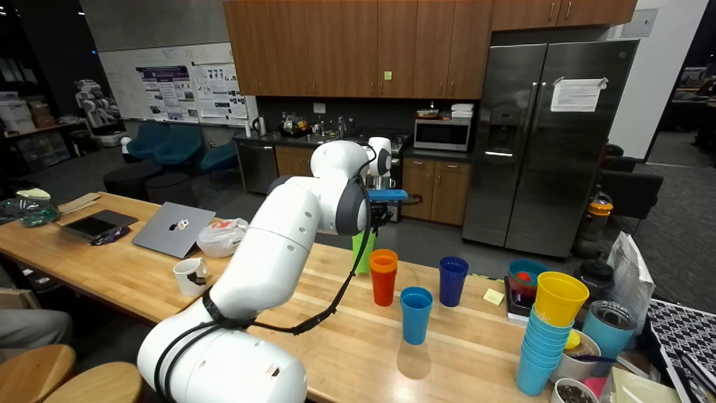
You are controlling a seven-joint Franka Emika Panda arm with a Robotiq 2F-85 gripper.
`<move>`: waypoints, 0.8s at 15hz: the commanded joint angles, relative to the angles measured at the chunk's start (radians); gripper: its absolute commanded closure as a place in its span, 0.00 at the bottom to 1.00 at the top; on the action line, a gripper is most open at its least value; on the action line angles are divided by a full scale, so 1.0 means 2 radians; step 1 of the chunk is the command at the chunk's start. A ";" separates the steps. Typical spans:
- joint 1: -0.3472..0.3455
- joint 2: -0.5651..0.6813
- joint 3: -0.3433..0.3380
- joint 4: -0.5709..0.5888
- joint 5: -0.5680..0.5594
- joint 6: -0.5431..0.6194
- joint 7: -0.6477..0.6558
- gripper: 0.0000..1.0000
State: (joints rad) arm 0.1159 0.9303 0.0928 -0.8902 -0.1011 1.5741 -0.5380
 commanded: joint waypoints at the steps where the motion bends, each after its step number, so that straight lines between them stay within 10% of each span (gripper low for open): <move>1: 0.008 0.018 -0.011 0.033 -0.016 0.003 0.009 0.99; 10: 0.011 0.036 -0.014 0.039 -0.021 0.074 0.021 0.99; 11: 0.012 0.036 -0.014 0.039 -0.020 0.078 0.021 0.71; 12: 0.013 0.038 -0.015 0.039 -0.021 0.083 0.021 0.70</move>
State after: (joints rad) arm 0.1285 0.9889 0.0754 -0.8423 -0.1258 1.7211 -0.5118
